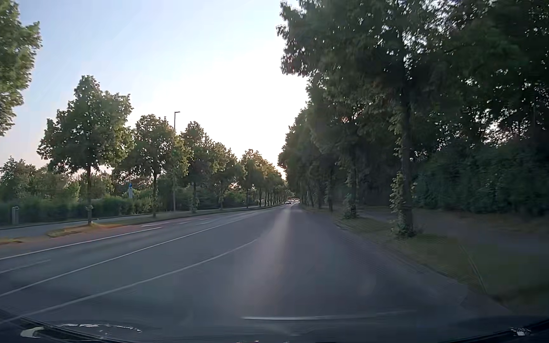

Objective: Follow the waypoints while adhering to traffic rules and regulations

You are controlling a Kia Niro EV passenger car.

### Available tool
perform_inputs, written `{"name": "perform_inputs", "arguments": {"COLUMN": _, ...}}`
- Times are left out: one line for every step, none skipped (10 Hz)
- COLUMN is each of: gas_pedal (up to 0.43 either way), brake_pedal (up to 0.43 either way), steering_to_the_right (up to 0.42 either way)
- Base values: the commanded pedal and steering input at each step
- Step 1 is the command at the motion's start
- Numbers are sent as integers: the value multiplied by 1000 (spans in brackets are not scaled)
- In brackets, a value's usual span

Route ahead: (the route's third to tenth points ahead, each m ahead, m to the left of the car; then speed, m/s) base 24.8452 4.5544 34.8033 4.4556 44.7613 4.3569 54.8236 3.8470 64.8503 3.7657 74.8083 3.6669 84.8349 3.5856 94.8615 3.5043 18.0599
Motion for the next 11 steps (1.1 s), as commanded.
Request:
{"name": "perform_inputs", "arguments": {"gas_pedal": 150, "brake_pedal": 18, "steering_to_the_right": -2}}
{"name": "perform_inputs", "arguments": {"gas_pedal": 150, "brake_pedal": 18, "steering_to_the_right": -2}}
{"name": "perform_inputs", "arguments": {"gas_pedal": 157, "brake_pedal": 18, "steering_to_the_right": -2}}
{"name": "perform_inputs", "arguments": {"gas_pedal": 157, "brake_pedal": 18, "steering_to_the_right": -2}}
{"name": "perform_inputs", "arguments": {"gas_pedal": 157, "brake_pedal": 18, "steering_to_the_right": -2}}
{"name": "perform_inputs", "arguments": {"gas_pedal": 157, "brake_pedal": 12, "steering_to_the_right": -2}}
{"name": "perform_inputs", "arguments": {"gas_pedal": 157, "brake_pedal": 18, "steering_to_the_right": -2}}
{"name": "perform_inputs", "arguments": {"gas_pedal": 157, "brake_pedal": 18, "steering_to_the_right": -1}}
{"name": "perform_inputs", "arguments": {"gas_pedal": 169, "brake_pedal": 18, "steering_to_the_right": -1}}
{"name": "perform_inputs", "arguments": {"gas_pedal": 169, "brake_pedal": 18, "steering_to_the_right": 0}}
{"name": "perform_inputs", "arguments": {"gas_pedal": 169, "brake_pedal": 18, "steering_to_the_right": 0}}
